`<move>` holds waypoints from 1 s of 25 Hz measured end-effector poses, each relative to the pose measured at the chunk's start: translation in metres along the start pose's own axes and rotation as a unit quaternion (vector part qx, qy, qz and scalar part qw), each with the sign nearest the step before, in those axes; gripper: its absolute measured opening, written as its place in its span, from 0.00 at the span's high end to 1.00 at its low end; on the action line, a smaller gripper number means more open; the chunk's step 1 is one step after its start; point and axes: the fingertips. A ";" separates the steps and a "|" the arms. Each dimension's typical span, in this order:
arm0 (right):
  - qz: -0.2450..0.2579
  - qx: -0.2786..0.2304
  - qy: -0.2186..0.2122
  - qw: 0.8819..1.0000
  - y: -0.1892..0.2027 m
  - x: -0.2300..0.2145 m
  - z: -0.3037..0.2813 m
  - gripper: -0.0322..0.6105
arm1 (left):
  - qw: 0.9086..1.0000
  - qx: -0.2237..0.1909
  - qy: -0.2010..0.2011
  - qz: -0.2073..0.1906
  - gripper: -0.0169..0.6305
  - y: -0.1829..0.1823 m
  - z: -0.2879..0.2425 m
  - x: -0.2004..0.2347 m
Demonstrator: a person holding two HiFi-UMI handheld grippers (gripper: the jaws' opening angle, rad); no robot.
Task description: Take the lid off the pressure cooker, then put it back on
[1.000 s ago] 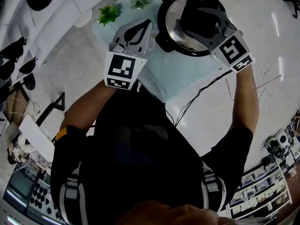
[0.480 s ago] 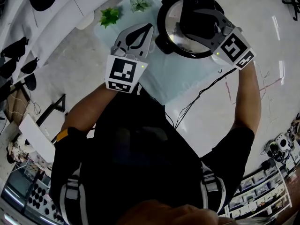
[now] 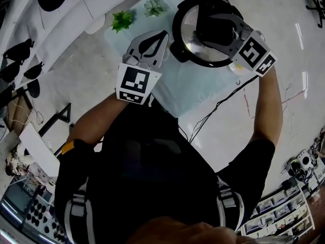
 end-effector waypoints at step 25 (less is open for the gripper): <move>-0.212 -0.026 0.112 0.971 0.016 -0.029 0.005 0.50 | 1.000 -0.012 0.013 -0.004 0.96 -0.008 0.001 -0.017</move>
Point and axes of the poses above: the fingertips, and each gripper's own axes: z backward along the fingers, x to its left, y out of its underside, and after that the axes turned 14 degrees about x, right-handed
